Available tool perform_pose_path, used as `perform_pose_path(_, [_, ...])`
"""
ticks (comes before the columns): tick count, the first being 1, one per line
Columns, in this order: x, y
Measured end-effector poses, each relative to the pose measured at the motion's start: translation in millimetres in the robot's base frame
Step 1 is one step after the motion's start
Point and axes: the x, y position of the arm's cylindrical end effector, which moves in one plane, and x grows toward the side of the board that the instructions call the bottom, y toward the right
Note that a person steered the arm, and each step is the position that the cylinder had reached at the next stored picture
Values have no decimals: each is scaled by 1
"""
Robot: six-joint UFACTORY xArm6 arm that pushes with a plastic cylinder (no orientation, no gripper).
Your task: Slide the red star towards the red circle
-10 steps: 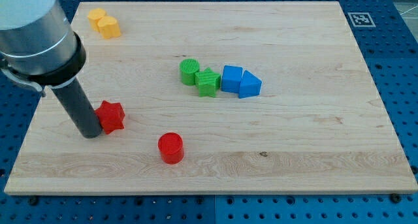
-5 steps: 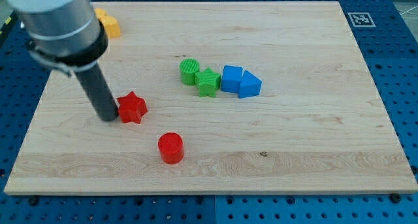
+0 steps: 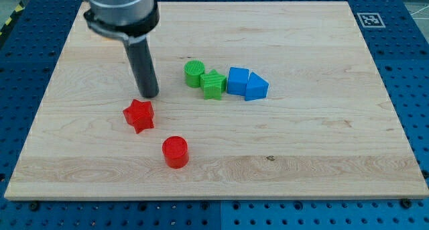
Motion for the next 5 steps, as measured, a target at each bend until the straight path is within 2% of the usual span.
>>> perform_pose_path(1, [-41, -13])
perform_pose_path(3, [20, -37])
perform_pose_path(5, [76, -15])
